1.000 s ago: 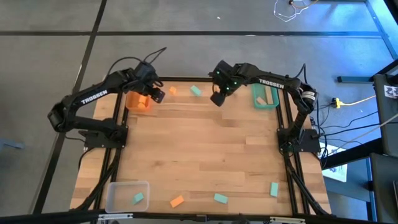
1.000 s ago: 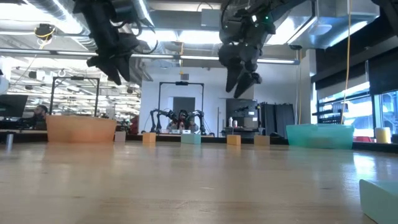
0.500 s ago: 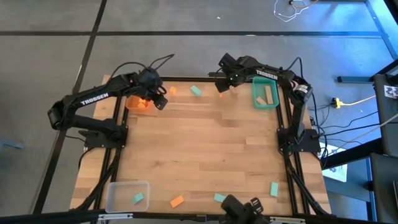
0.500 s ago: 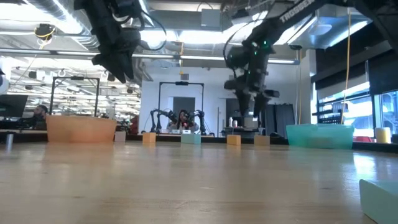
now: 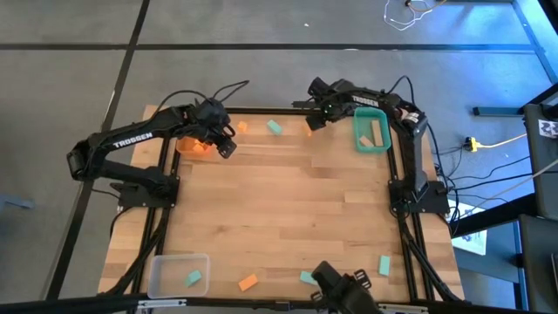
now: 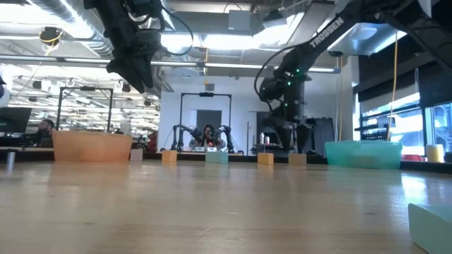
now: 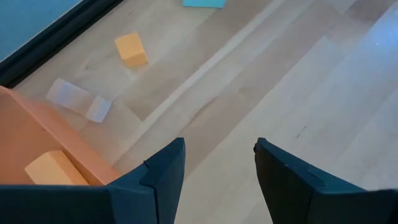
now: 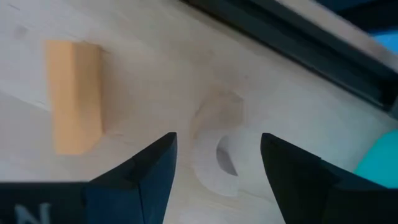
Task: Sort & place blocks by color
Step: Put the brown block into the blue bin
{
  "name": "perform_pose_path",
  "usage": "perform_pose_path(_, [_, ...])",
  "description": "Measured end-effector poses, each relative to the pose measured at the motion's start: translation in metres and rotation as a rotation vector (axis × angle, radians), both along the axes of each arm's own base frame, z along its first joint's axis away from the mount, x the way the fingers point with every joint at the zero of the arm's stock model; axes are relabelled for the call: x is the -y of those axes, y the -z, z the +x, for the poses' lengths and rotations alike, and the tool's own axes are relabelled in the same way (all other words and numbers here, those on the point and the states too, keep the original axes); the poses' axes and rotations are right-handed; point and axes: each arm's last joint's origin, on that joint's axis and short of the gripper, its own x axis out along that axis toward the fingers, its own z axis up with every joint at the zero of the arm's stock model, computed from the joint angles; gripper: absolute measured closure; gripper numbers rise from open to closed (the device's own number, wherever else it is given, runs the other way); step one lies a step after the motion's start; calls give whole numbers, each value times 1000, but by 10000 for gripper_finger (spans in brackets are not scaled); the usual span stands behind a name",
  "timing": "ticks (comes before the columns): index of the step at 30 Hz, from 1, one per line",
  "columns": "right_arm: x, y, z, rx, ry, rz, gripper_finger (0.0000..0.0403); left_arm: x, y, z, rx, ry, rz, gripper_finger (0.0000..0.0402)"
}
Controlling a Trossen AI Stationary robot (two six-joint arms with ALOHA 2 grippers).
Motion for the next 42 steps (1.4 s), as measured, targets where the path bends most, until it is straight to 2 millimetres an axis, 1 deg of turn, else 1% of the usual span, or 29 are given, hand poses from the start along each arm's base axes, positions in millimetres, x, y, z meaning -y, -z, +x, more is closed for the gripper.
perform_pose_path(7, [1, 23, 3, -33, -20, 63, 171, 0, 0, 0, 5, -17, -7, 219])
perform_pose_path(10, [2, 30, 4, -40, -52, 83, 185, 0, 0, 0, 5, -17, -7, 219])
perform_pose_path(13, [2, 32, 4, -35, -60, 91, 224, 0, 0, 0, 5, -17, -6, 219])
perform_pose_path(15, [2, 31, 5, -29, -79, 91, 265, 0, 0, 0, 5, -17, -6, 219])
perform_pose_path(17, [2, 31, 5, -33, -109, 88, 315, 0, 0, 0, 5, -17, -6, 219])
perform_pose_path(18, [2, 31, 5, -35, -126, 88, 331, 0, 0, 0, 5, -17, -6, 219])
perform_pose_path(24, [2, 29, 4, -53, -166, 98, 329, 0, 0, 0, 4, -15, -5, 219])
perform_pose_path(26, [-1, 27, 0, -108, -181, 138, 329, 0, 0, 0, 3, -15, -5, 219])
perform_pose_path(28, [-1, 22, 0, -135, -188, 148, 329, 0, 0, 0, 3, -14, -5, 219])
perform_pose_path(33, [-1, 0, -3, -236, -230, 162, 329, 0, 0, 0, 3, -14, -4, 219])
perform_pose_path(39, [0, -34, -5, -330, -246, 167, 329, 0, 0, 0, 0, -17, 1, 219])
perform_pose_path(42, [-2, -52, -9, -399, -252, 182, 329, -1, 0, -1, -14, -9, 22, 219])
